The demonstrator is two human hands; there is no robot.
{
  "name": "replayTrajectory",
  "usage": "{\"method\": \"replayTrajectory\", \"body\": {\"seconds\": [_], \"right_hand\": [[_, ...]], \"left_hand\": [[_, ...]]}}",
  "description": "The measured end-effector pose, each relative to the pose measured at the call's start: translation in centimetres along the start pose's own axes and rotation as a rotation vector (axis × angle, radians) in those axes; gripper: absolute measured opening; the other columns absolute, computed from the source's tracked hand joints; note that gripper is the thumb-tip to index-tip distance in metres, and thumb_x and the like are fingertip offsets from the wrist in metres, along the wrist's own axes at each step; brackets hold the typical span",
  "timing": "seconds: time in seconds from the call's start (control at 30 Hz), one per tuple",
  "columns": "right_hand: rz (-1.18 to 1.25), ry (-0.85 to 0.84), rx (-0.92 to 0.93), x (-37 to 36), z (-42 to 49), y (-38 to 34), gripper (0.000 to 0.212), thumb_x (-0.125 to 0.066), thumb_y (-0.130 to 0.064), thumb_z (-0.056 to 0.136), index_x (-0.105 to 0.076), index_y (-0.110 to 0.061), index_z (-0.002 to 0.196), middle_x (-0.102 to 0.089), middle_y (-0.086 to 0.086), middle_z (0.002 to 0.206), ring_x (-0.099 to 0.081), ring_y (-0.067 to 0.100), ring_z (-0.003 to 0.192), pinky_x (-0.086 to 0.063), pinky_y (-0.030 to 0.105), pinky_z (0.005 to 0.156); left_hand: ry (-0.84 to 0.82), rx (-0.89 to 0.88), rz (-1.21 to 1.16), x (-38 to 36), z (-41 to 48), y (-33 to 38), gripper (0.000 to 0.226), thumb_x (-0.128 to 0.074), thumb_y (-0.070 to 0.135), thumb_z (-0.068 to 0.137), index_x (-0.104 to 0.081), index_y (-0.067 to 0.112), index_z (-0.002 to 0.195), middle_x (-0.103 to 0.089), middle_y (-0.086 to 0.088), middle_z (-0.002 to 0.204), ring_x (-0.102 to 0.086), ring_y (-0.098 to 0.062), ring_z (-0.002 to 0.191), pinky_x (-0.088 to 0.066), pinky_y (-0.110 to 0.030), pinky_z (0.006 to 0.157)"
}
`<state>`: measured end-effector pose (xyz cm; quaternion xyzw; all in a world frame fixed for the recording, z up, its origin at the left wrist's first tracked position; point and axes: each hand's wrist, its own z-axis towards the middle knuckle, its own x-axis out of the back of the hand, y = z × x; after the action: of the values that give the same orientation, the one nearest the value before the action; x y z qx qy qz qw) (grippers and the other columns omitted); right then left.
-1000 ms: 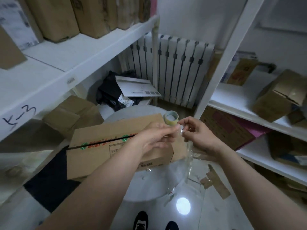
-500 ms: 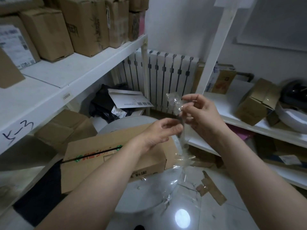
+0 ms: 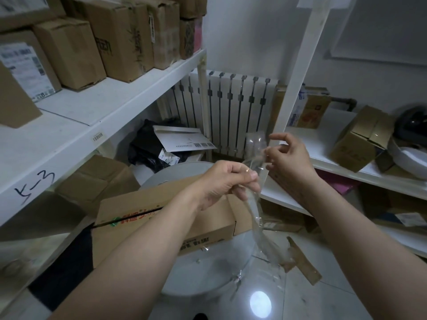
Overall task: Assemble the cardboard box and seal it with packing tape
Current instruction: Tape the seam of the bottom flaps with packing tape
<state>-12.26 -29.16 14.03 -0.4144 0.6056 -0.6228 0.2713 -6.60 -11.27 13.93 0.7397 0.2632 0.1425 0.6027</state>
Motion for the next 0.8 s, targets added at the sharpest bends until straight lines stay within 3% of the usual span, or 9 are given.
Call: {"method": "replayTrajectory", "body": {"seconds": [0.1,0.2,0.27,0.4,0.43,0.5,0.63,0.73,0.8], "right_hand": [[-0.228,0.044,0.038,0.6,-0.2,1.0,0.029,-0.062,-0.025,0.09,-0.056,-0.022,0.118,-0.066,0.002,0.1,-0.072,0.013,0.077,-0.059,0.032,0.066],[-0.243,-0.022,-0.053,1.9,-0.4,2.0,0.026,-0.059,-0.031,0.093,-0.056,-0.02,0.117,-0.065,0.008,0.107,-0.073,0.019,0.081,-0.061,0.042,0.074],[-0.171,-0.242,-0.181,2.3,-0.8,2.3,0.027,-0.054,-0.037,0.095,-0.059,-0.018,0.113,-0.066,0.013,0.11,-0.072,0.023,0.088,-0.059,0.042,0.078],[-0.111,-0.672,-0.388,1.0,-2.8,4.0,0.074,-0.048,-0.079,0.075,-0.061,-0.023,0.12,-0.07,-0.003,0.116,-0.066,0.014,0.108,-0.05,0.036,0.088],[-0.118,-0.739,-0.397,0.5,-3.4,4.6,0.079,-0.05,-0.083,0.07,-0.06,-0.025,0.123,-0.069,-0.006,0.118,-0.065,0.012,0.11,-0.049,0.035,0.089],[-0.121,-0.792,-0.387,-0.4,-4.4,5.6,0.068,-0.059,-0.07,0.074,-0.059,-0.023,0.123,-0.068,-0.005,0.12,-0.066,0.015,0.109,-0.05,0.038,0.093],[-0.056,-0.675,-0.356,-0.9,-4.5,7.4,0.033,-0.073,-0.017,0.083,-0.06,-0.009,0.112,-0.072,0.005,0.11,-0.069,0.024,0.102,-0.05,0.043,0.092],[0.055,-0.57,-0.385,-0.6,-4.3,8.8,0.006,-0.066,-0.011,0.089,-0.063,-0.01,0.094,-0.074,0.008,0.104,-0.07,0.027,0.099,-0.052,0.043,0.09],[0.108,-0.5,-0.411,-0.3,-4.3,9.5,0.005,-0.063,-0.015,0.092,-0.064,-0.012,0.088,-0.073,0.011,0.098,-0.072,0.025,0.092,-0.053,0.042,0.086]], "left_hand": [[0.015,0.027,-0.041,0.2,-0.1,0.4,0.011,-0.065,0.02,0.091,-0.072,0.015,0.083,-0.074,-0.008,0.084,-0.062,-0.01,0.049,-0.054,-0.036,0.073],[0.071,0.006,-0.068,0.5,-0.4,0.7,0.012,-0.063,0.022,0.092,-0.068,0.011,0.095,-0.074,-0.009,0.089,-0.063,-0.011,0.05,-0.056,-0.037,0.069],[0.142,-0.02,-0.111,0.9,-0.4,1.1,0.013,-0.061,0.021,0.094,-0.067,0.011,0.098,-0.074,-0.009,0.092,-0.065,-0.012,0.053,-0.057,-0.035,0.062],[0.3,-0.055,-0.157,2.0,0.0,1.6,0.017,-0.058,0.02,0.096,-0.066,0.01,0.107,-0.075,-0.008,0.096,-0.067,-0.013,0.057,-0.058,-0.034,0.06],[0.328,-0.061,-0.157,2.1,0.1,1.7,0.019,-0.058,0.02,0.096,-0.066,0.01,0.109,-0.075,-0.007,0.096,-0.067,-0.013,0.059,-0.058,-0.033,0.059],[0.381,-0.07,-0.16,2.5,0.2,1.8,0.02,-0.059,0.02,0.096,-0.065,0.01,0.112,-0.075,-0.006,0.098,-0.069,-0.015,0.064,-0.059,-0.032,0.057],[0.49,-0.081,-0.148,3.1,0.0,1.4,0.021,-0.058,0.019,0.097,-0.064,0.01,0.115,-0.075,-0.006,0.099,-0.071,-0.019,0.072,-0.058,-0.031,0.054],[0.548,-0.075,-0.1,3.5,-0.1,0.7,0.019,-0.056,0.019,0.099,-0.064,0.013,0.115,-0.075,-0.005,0.1,-0.072,-0.021,0.078,-0.06,-0.034,0.059],[0.569,-0.069,-0.081,3.7,-0.3,0.1,0.018,-0.054,0.02,0.1,-0.065,0.015,0.114,-0.075,-0.003,0.1,-0.073,-0.023,0.08,-0.06,-0.036,0.063]]}}
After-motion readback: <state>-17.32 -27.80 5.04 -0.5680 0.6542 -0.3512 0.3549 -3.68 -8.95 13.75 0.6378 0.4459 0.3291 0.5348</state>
